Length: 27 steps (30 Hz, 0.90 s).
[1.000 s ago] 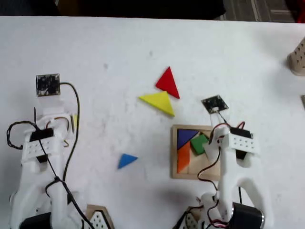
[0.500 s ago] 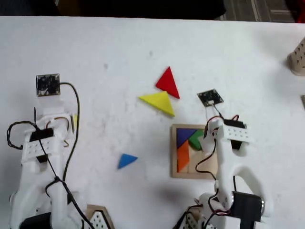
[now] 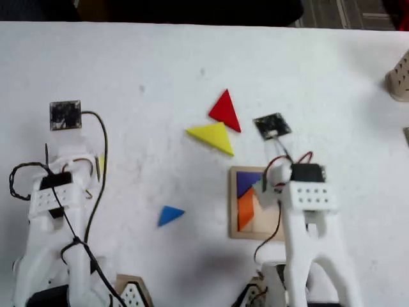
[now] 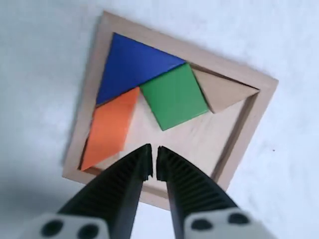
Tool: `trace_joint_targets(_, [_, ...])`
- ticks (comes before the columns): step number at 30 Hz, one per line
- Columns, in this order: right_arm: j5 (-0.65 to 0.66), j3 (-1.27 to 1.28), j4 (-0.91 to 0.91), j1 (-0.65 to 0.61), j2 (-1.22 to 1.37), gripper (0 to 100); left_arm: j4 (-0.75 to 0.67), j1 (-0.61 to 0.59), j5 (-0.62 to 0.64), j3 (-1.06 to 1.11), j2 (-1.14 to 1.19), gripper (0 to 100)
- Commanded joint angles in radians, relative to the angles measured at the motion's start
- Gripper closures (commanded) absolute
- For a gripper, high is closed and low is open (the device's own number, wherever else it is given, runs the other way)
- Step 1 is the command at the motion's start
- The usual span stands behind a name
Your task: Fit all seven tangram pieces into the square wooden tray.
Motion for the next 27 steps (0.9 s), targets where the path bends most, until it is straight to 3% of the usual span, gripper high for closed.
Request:
trace_joint_targets(1, [-0.026, 0.051, -0.036, -0.008, -0.087, 98.1, 0.061, 0.097, -0.097, -0.011, -0.012, 79])
trace_joint_targets(11, [0.055, 0.215, -0.197, 0.334, -0.111, 98.1, 0.244, 0.473, -0.331, 0.064, -0.254, 74])
trace_joint_targets(17, [0.095, 0.27, -0.243, 0.395, -0.107, 98.1, 0.376, 0.714, -0.534, 0.23, -0.498, 74])
trace_joint_targets(21, [0.11, 0.29, -0.262, 0.392, -0.108, 98.1, 0.451, 0.78, -0.548, 0.25, -0.575, 74])
trace_joint_targets(27, [0.11, 0.29, -0.263, 0.39, -0.104, 98.1, 0.414, 0.789, -0.551, 0.25, -0.558, 74])
